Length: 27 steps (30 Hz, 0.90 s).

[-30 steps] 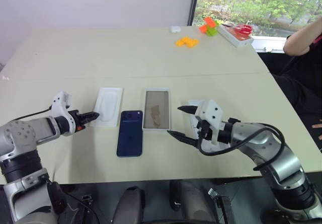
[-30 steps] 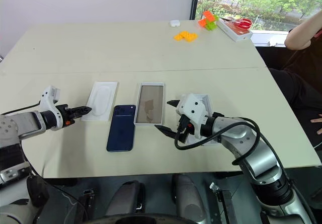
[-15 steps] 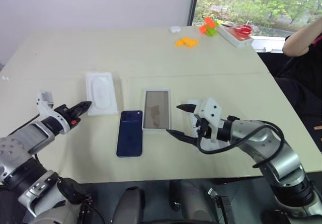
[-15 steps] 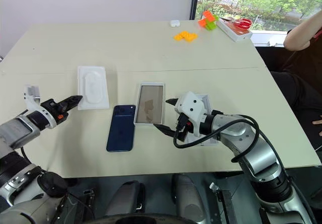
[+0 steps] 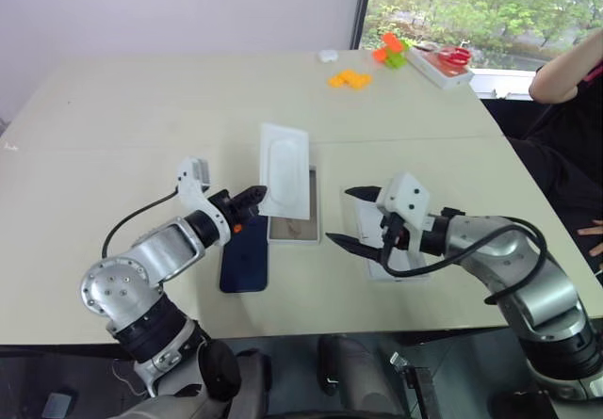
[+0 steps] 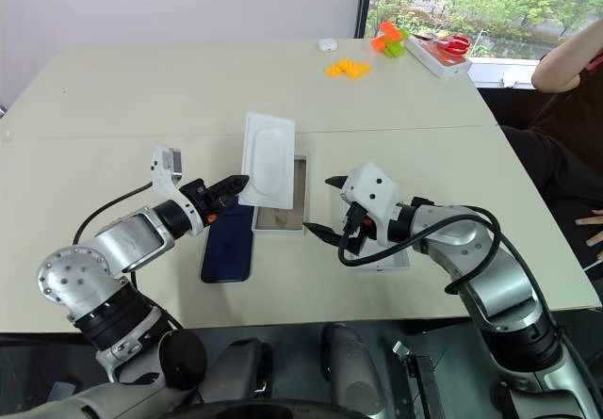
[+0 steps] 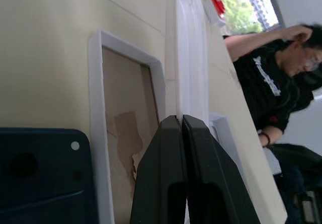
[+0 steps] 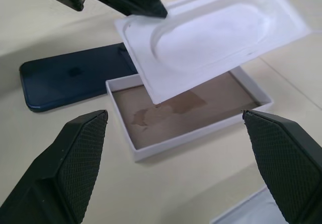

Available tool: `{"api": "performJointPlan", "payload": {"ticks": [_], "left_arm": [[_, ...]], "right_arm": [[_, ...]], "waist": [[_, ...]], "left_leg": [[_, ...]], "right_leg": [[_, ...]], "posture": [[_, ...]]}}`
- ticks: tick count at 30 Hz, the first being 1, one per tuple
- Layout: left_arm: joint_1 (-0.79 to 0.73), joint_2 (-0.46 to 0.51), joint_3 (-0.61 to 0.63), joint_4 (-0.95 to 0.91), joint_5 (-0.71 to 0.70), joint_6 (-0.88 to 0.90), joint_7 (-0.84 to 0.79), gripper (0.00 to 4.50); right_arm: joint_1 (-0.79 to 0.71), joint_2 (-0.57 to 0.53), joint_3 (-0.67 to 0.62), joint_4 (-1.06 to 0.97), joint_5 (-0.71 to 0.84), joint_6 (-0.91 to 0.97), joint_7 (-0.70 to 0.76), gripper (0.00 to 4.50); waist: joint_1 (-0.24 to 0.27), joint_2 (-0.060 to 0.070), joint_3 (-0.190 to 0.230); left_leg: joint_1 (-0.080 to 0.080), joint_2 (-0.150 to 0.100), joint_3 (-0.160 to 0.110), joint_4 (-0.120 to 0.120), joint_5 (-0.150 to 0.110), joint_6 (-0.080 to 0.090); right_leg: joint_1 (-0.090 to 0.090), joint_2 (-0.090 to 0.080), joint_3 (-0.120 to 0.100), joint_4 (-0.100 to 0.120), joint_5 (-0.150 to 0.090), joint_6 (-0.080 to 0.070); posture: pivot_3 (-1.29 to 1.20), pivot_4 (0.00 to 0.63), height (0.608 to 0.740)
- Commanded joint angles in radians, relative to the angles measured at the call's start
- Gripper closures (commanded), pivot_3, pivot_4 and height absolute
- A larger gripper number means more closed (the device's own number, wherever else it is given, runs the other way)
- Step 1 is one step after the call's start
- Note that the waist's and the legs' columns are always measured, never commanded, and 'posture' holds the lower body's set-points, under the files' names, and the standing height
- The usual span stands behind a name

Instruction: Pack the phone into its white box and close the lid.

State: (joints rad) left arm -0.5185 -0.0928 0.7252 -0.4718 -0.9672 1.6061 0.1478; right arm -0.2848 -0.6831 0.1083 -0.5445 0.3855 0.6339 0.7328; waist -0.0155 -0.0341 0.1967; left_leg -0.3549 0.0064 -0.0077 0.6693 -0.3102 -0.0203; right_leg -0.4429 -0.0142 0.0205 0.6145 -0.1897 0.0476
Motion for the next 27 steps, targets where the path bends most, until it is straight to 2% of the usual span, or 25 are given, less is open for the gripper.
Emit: {"api": "performJointPlan", "payload": {"ticks": [1, 11, 27], "left_arm": [[-0.016, -0.002, -0.023, -0.022, 0.003, 0.008, 0.062, 4.47], [0.003, 0.035, -0.07, 0.034, -0.129, 0.008, 0.176, 4.47], [0.044, -0.024, -0.113, 0.071, -0.279, 0.008, 0.381, 4.47]], "right_arm": [[0.0, -0.004, -0.025, -0.015, -0.007, -0.024, -0.002, 0.0], [0.026, -0.002, -0.039, 0.01, -0.019, -0.055, 0.002, 0.0], [0.043, 0.005, -0.036, 0.023, -0.026, -0.079, 0.003, 0.0]], "waist": [[0.0, 0.0, 0.0], [0.003, 0.0, 0.0], [0.003, 0.0, 0.0]], "left_leg": [[0.0, 0.001, 0.0, 0.0, 0.0, 0.0], [0.0, 0.0, 0.001, 0.0, 0.0, 0.0], [0.0, 0.0, 0.001, 0.0, 0.001, -0.001]], "right_leg": [[0.0, 0.001, 0.0, 0.0, 0.0, 0.0], [0.0, 0.0, 0.0, -0.001, 0.0, 0.0], [0.0, 0.0, 0.0, -0.001, -0.001, -0.003]], "posture": [[0.0, 0.15, 0.739], [0.0, 0.15, 0.739], [0.0, 0.15, 0.739]]}}
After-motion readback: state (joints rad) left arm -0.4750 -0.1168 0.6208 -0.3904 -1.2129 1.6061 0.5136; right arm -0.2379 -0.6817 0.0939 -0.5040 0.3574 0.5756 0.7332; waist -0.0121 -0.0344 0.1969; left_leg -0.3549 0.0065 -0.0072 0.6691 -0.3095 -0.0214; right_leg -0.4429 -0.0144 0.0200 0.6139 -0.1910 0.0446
